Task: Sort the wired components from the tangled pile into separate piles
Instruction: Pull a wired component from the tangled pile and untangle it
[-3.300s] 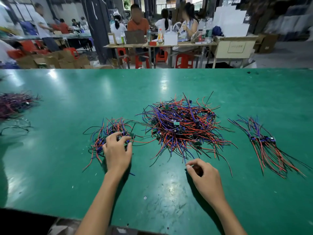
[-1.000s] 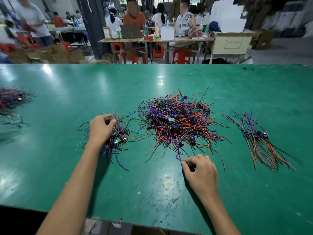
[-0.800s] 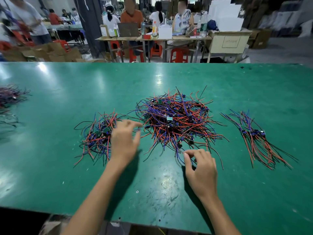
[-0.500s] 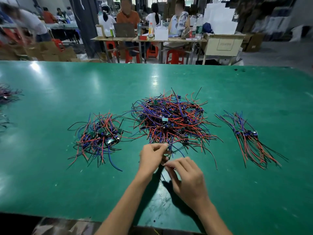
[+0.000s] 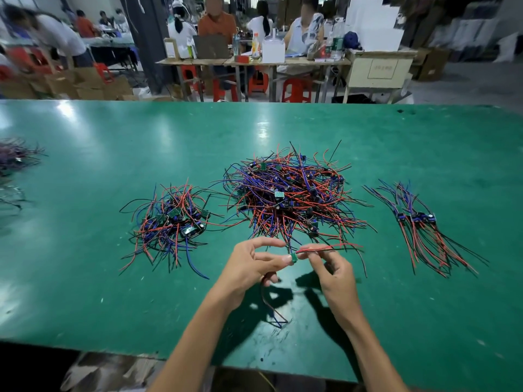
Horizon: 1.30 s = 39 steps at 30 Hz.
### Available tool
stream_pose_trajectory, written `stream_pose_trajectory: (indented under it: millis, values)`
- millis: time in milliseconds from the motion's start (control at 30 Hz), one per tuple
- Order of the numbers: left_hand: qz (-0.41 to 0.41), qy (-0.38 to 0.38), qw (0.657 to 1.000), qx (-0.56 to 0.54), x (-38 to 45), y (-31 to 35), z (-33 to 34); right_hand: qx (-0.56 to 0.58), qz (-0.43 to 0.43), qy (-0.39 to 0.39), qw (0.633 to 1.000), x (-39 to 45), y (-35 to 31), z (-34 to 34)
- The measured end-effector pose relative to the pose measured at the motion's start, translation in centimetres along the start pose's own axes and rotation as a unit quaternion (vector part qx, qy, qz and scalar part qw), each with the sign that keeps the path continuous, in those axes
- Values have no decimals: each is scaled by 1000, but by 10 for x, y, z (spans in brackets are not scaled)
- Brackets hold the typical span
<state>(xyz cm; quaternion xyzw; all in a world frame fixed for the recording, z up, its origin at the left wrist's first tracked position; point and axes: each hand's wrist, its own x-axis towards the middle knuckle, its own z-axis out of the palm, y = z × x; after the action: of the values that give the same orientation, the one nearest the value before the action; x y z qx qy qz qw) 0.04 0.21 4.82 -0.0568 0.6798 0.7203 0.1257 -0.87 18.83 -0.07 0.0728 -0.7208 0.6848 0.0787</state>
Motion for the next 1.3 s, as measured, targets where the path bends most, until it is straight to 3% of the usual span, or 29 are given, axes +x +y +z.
stream_pose_trajectory:
  millis: [200, 400, 500, 733, 967, 1033, 1167, 1300]
  values:
    - [-3, -3, 1000, 19, -3, 0, 1, 67, 29, -26, 997, -3, -2, -7]
    - [-23, -93, 994, 61, -2, 9, -11, 92, 59, 45, 993, -2, -3, -4]
    - [7, -48, 993, 109, 1, 13, -9, 108, 59, 49, 991, -2, -3, -4]
    - [263, 31, 933, 243, -3, -7, 9, 178, 82, 47, 980, 2, 4, -13]
    - [303, 126, 863, 384, -12, -34, 22, 222, 88, 26, 971, 1, 5, -17]
    - [260, 136, 872, 393, -13, -36, 24, 212, 78, 37, 973, 1, 3, -15]
    - [147, 40, 957, 248, -9, -29, 27, 183, 64, 53, 980, 0, 1, -10]
    - [124, -16, 975, 184, 5, -20, 37, 179, 57, 48, 981, 1, 1, -9]
